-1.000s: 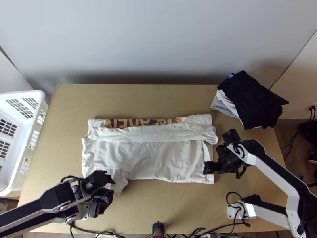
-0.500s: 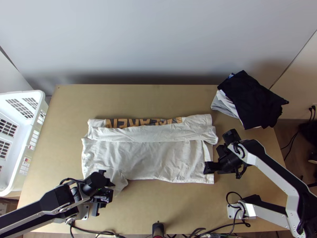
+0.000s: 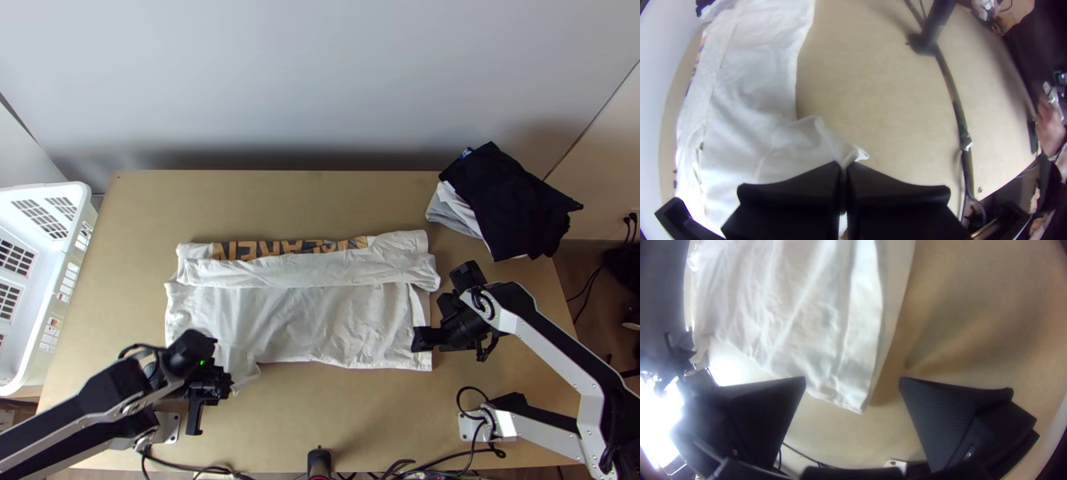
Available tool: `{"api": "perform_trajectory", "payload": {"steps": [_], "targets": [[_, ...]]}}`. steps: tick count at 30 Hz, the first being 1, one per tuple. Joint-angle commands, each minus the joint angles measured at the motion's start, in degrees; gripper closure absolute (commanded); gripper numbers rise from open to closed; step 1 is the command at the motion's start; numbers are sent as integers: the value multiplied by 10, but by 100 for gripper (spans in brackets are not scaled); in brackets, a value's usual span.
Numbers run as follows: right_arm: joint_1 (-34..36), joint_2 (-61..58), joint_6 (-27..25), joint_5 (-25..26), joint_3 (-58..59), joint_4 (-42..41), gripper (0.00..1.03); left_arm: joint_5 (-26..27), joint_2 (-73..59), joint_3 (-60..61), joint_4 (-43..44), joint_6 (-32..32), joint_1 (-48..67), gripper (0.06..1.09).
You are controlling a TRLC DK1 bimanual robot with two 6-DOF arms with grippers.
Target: Fold the t-shirt
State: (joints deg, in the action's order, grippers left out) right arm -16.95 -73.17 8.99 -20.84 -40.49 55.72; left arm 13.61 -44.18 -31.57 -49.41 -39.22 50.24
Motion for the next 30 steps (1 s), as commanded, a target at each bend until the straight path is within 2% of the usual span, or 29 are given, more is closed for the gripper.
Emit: {"api": "perform_trajectory", "payload": {"steps": [1, 6, 11, 24, 30], "targets": [[2, 3, 1, 0, 1, 0, 5, 122, -98, -70, -75, -26, -91, 105], [3, 9, 1, 0, 5, 0, 5, 178, -194, -98, -119, -93, -188, 105], [3, 10, 1, 0, 6, -1, 5, 218, -268, -134, -153, -125, -245, 105], [2, 10, 1, 0, 6, -1, 5, 266, -435, -208, -220, -190, -312, 105], [2, 11, 1, 0, 7, -1, 5, 266, -491, -267, -246, -184, -342, 105]]}}
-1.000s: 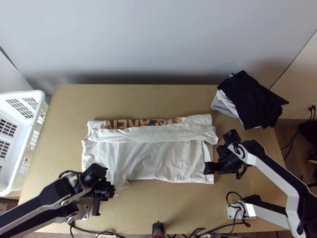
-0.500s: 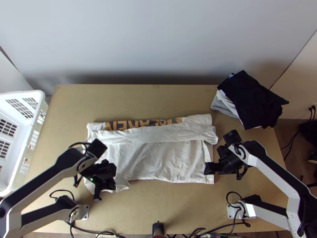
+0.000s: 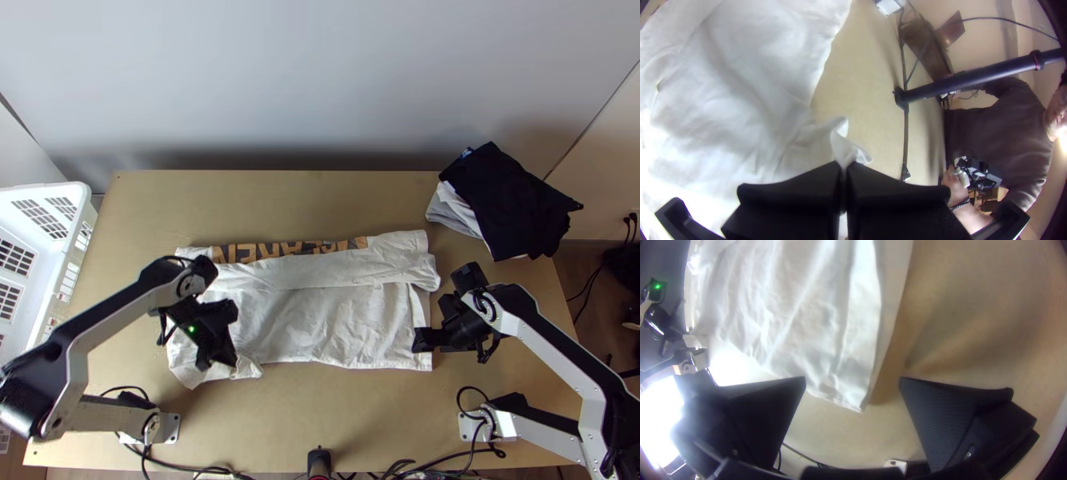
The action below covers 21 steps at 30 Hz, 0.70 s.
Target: Fold the t-shirt
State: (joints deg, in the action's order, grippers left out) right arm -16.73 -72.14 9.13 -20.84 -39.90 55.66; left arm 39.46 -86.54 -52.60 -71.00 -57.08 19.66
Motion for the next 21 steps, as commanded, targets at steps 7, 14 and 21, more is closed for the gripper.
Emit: {"api": "perform_trajectory", "payload": {"steps": [7, 14, 21], "targets": [[0, 2, 0, 0, 2, 0, 5, 7, -144, -134, -111, -24, -74, 105], [-1, 3, 0, 0, 2, -1, 5, 6, -206, -195, -114, -20, -110, 105], [-4, 7, 0, 0, 3, -1, 5, 3, -286, -243, -114, -7, -118, 105]]}}
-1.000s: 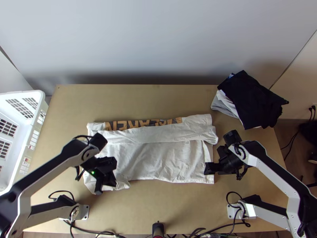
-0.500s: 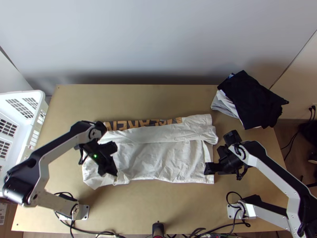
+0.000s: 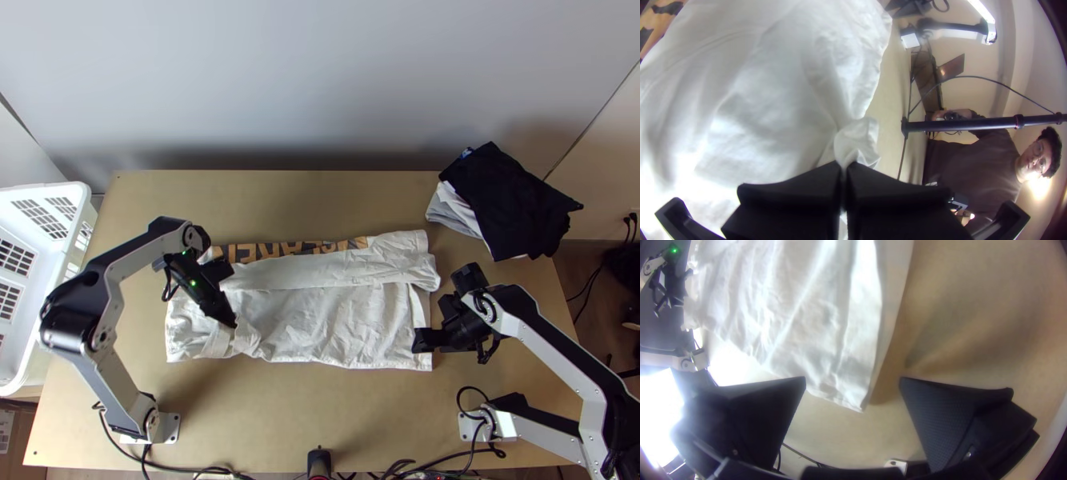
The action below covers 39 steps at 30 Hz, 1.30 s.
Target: Fold the t-shirt
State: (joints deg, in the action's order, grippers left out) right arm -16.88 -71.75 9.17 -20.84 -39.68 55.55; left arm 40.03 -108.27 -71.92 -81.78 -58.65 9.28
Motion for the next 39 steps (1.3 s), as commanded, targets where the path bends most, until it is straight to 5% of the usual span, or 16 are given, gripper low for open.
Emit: {"api": "perform_trajectory", "payload": {"steps": [1, 20, 21, 22, 24, 25, 39], "targets": [[-3, 4, 0, 0, 1, -1, 5, -4, -78, -58, -7, 10, -15, 105], [-3, 12, 1, 0, 7, -11, 5, -19, -208, -234, -10, 51, -20, 105], [-3, 12, 1, 0, 7, -11, 5, -19, -208, -231, -9, 50, -18, 99], [-3, 13, 1, 0, 7, -11, 5, -19, -204, -227, -9, 49, -17, 81], [-3, 13, 1, 0, 7, -11, 5, -19, -195, -220, -9, 47, -17, 19], [-3, 13, 1, 0, 7, -11, 5, -19, -187, -214, -9, 46, -17, 10], [-7, 13, 1, 0, 7, -14, 5, -40, 61, -170, 26, 49, -65, 10]]}}
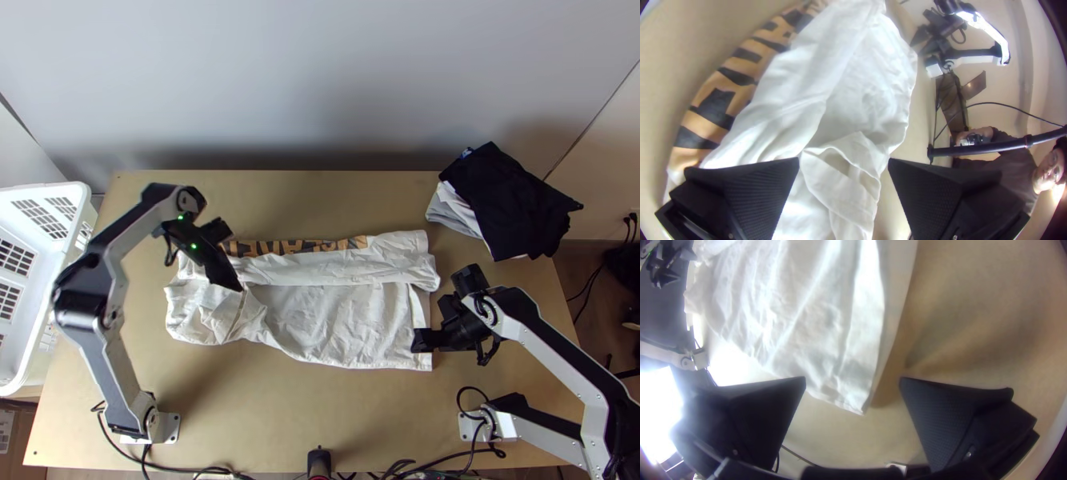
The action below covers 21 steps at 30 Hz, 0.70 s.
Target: Fold the t-shirt
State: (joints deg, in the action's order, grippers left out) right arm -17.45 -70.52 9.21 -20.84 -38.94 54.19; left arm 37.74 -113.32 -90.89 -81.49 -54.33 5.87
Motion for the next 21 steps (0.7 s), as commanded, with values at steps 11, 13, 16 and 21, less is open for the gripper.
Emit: {"api": "perform_trajectory", "payload": {"steps": [11, 13, 16, 21], "targets": [[-14, -4, 2, 0, -9, -1, 5, -130, 385, 291, 209, -10, -42, 10], [-15, -4, 3, 1, -9, -1, 5, -169, 436, 360, 290, 9, -38, 10], [-14, -1, 3, 2, -8, -1, 5, -228, 503, 451, 390, 14, -24, 10], [-13, 4, 2, 2, -7, -1, 5, -267, 569, 537, 480, 20, -18, 10]]}}
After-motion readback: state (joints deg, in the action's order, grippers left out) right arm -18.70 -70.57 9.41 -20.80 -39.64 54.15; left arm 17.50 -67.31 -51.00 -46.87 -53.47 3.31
